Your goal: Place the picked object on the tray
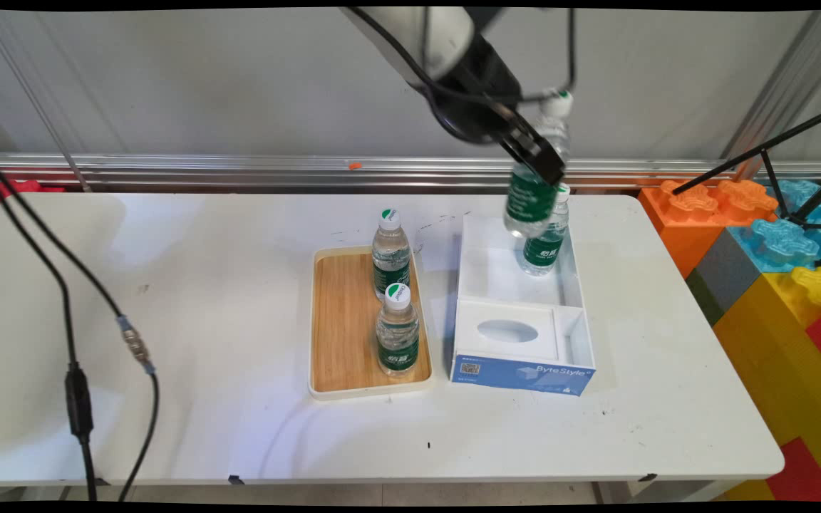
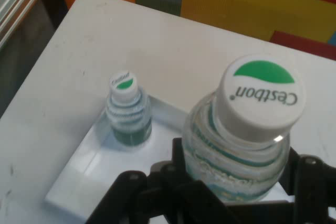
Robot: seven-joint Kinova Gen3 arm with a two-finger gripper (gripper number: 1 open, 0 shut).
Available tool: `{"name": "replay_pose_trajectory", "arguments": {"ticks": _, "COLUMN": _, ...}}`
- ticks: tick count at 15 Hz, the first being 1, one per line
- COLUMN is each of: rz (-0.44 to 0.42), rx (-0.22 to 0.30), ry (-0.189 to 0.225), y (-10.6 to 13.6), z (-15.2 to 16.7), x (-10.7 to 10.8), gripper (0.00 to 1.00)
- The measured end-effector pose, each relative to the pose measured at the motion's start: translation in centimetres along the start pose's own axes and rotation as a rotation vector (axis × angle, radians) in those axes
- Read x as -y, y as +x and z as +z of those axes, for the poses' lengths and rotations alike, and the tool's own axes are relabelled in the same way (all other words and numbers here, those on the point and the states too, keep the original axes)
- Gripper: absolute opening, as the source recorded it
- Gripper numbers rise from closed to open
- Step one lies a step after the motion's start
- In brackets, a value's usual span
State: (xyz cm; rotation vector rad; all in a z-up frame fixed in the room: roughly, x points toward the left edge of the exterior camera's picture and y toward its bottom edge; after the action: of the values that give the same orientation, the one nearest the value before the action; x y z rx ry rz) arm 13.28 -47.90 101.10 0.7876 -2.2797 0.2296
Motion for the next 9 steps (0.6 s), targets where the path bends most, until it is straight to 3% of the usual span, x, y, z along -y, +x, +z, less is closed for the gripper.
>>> {"name": "replay_pose_trajectory", "arguments": {"ticks": 5, "rz": -0.008, "rx": 0.028, "ry": 0.003, "y": -2.1, "z": -6.8, "x": 1.7, "gripper": 0.0}}
{"name": "replay_pose_trajectory", "arguments": {"ticks": 9, "rz": -0.034, "rx": 0.061, "ry": -0.033, "y": -6.4, "z": -12.5, "x": 2.8, "gripper": 0.0}}
